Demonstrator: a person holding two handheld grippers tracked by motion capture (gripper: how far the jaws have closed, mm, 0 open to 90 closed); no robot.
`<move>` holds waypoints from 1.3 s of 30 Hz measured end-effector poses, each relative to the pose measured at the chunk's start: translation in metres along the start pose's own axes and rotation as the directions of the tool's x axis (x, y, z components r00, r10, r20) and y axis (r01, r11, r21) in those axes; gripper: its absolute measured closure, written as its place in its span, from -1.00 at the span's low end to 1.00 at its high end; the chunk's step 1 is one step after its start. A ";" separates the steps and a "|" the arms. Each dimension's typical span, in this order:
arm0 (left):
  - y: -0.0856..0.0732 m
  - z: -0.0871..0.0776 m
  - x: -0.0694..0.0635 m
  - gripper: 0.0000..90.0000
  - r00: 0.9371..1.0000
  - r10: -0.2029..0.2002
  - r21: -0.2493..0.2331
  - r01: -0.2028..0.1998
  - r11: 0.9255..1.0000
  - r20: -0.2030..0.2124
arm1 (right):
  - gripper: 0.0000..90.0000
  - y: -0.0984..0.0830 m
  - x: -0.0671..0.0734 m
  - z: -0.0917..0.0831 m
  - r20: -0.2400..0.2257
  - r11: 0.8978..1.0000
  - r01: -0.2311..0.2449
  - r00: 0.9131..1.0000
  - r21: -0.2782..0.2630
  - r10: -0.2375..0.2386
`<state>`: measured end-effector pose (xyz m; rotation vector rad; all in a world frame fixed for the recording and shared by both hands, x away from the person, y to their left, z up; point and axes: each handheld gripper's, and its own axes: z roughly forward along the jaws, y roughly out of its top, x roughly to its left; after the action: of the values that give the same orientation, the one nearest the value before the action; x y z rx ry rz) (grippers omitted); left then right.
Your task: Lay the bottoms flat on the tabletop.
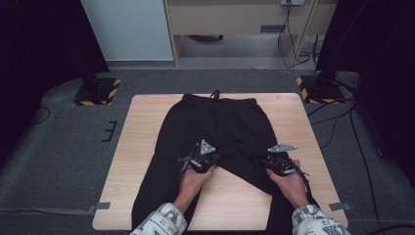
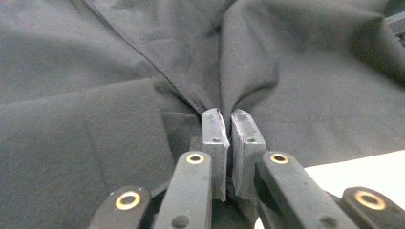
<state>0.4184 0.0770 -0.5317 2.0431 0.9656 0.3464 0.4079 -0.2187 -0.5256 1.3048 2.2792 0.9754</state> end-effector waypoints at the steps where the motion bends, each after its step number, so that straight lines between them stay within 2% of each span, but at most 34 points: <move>1: 0.000 -0.001 0.000 0.89 1.000 0.001 -0.001 -0.001 1.000 -0.004 | 0.91 0.000 0.001 -0.001 -0.003 1.000 -0.005 1.000 0.001 0.005; 3: 0.000 -0.002 0.001 0.89 1.000 0.001 -0.001 -0.001 1.000 -0.008 | 0.92 -0.001 0.000 -0.005 -0.009 1.000 0.003 1.000 -0.002 -0.003; 5: 0.000 -0.004 0.004 0.89 1.000 -0.003 -0.002 0.002 1.000 -0.022 | 0.92 -0.003 -0.003 -0.011 -0.010 1.000 -0.012 1.000 -0.001 0.012; 8: 0.001 -0.005 0.006 0.89 0.999 -0.009 -0.002 0.009 1.000 -0.034 | 0.92 -0.010 -0.015 -0.023 -0.004 0.999 -0.038 0.999 -0.003 0.038; 10: 0.001 -0.005 0.008 0.90 0.999 -0.020 -0.003 0.020 1.000 -0.028 | 0.92 -0.017 -0.023 -0.031 -0.005 0.998 -0.057 0.998 -0.009 0.057; 12: 0.002 -0.004 0.006 0.90 0.999 -0.007 0.004 0.007 1.000 -0.041 | 0.94 -0.023 -0.029 -0.037 -0.006 0.998 -0.062 0.998 -0.009 0.062; 15: 0.002 -0.006 0.009 0.91 0.999 -0.015 0.001 0.015 1.000 -0.053 | 0.94 -0.028 -0.036 -0.044 0.024 0.998 -0.065 0.998 -0.006 0.065; 16: 0.001 -0.009 0.012 0.91 0.999 -0.029 -0.006 0.029 1.000 -0.045 | 0.95 -0.033 -0.045 -0.050 0.032 0.995 -0.094 0.995 -0.027 0.095; 17: 0.001 -0.009 0.012 0.91 0.999 -0.029 -0.006 0.029 1.000 -0.045 | 0.95 -0.033 -0.045 -0.050 0.032 0.995 -0.094 0.995 -0.027 0.095; 19: 0.001 -0.010 0.011 0.90 1.000 -0.023 -0.013 0.022 1.000 -0.022 | 0.95 -0.040 -0.054 -0.058 0.034 0.993 -0.115 0.993 -0.028 0.116; 23: 0.001 -0.009 0.002 0.88 1.000 0.012 -0.006 -0.012 1.000 0.007 | 0.94 -0.049 -0.053 -0.062 0.018 0.994 -0.104 0.994 0.030 0.103; 27: -0.002 -0.008 -0.002 0.81 1.000 0.013 -0.008 -0.013 1.000 0.019 | 0.91 -0.057 -0.049 -0.066 -0.001 0.994 -0.103 0.995 0.040 0.104; 29: -0.004 -0.009 -0.004 0.78 1.000 0.011 0.004 -0.011 1.000 0.025 | 0.90 -0.059 -0.047 -0.066 -0.004 0.995 -0.084 0.996 0.049 0.084; 31: -0.005 -0.011 -0.005 0.72 1.000 0.020 -0.007 -0.020 1.000 0.019 | 0.87 -0.059 -0.045 -0.068 -0.009 0.995 -0.083 0.996 0.058 0.083; 33: -0.005 -0.014 -0.004 0.59 1.000 0.010 -0.023 -0.010 1.000 0.010 | 0.80 -0.062 -0.044 -0.071 -0.012 0.995 -0.081 0.997 0.061 0.082; 36: -0.004 -0.020 -0.004 0.36 1.000 0.002 -0.059 -0.001 0.998 0.008 | 0.66 -0.068 -0.041 -0.074 -0.015 0.995 -0.094 0.995 0.037 0.095; 39: -0.004 -0.031 -0.006 0.23 1.000 0.000 -0.092 0.001 0.996 0.004 | 0.48 -0.072 -0.036 -0.077 -0.005 0.995 -0.093 0.996 0.022 0.093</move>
<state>0.3960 0.0919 -0.5150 1.9589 0.9308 0.3799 0.3370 -0.3050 -0.5238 1.4303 2.2577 0.9880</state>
